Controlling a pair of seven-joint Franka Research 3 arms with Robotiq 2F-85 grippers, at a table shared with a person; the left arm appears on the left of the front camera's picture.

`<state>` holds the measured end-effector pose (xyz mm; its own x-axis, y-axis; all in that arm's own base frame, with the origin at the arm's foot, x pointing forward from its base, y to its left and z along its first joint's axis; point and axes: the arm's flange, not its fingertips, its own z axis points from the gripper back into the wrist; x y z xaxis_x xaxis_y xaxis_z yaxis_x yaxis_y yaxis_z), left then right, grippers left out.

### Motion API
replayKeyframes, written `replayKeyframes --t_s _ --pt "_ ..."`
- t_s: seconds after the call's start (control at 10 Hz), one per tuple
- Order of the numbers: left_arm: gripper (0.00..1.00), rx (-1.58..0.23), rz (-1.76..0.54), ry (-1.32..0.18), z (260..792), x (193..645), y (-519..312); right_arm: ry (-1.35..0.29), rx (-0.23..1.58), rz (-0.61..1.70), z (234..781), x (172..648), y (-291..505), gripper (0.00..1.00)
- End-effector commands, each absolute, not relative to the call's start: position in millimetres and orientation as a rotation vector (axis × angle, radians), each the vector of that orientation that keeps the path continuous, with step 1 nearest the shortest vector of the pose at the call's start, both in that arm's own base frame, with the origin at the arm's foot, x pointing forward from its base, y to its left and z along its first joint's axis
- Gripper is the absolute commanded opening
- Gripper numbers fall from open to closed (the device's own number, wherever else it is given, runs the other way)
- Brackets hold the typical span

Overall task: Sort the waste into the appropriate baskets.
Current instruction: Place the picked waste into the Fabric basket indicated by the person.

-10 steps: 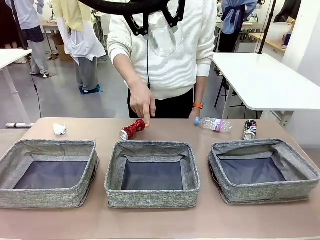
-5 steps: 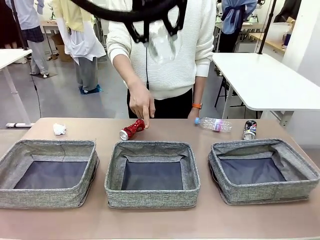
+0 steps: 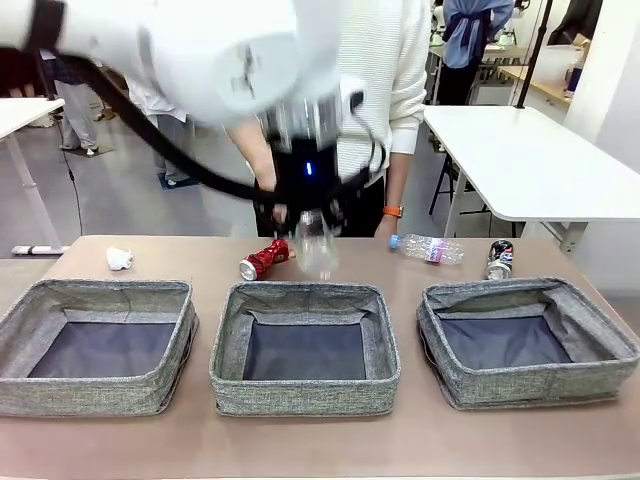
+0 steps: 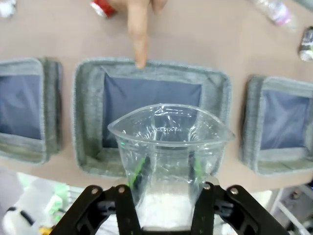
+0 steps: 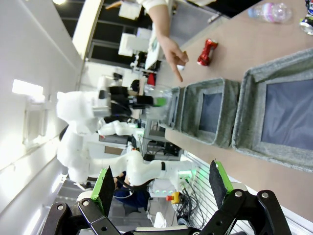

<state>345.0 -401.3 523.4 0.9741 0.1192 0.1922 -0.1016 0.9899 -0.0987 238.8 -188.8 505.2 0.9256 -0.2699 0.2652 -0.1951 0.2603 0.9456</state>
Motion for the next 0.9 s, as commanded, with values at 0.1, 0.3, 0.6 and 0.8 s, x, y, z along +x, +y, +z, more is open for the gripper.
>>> replayKeyframes --t_s 0.1,0.3,0.6,0.8 --pt "0.41 -0.074 0.082 -0.156 490 350 -423 -0.432 1.322 -0.03 506 239 -189 1.0" --pt "0.41 -0.061 0.081 -0.152 489 349 -425 -0.432 1.322 -0.03 506 239 -189 1.0" --pt "0.98 -0.01 0.043 -0.214 490 347 -427 -0.432 1.322 -0.03 506 239 -189 1.0" --pt "1.0 -0.026 0.043 -0.233 492 347 -426 -0.432 1.322 -0.03 506 239 -189 1.0"
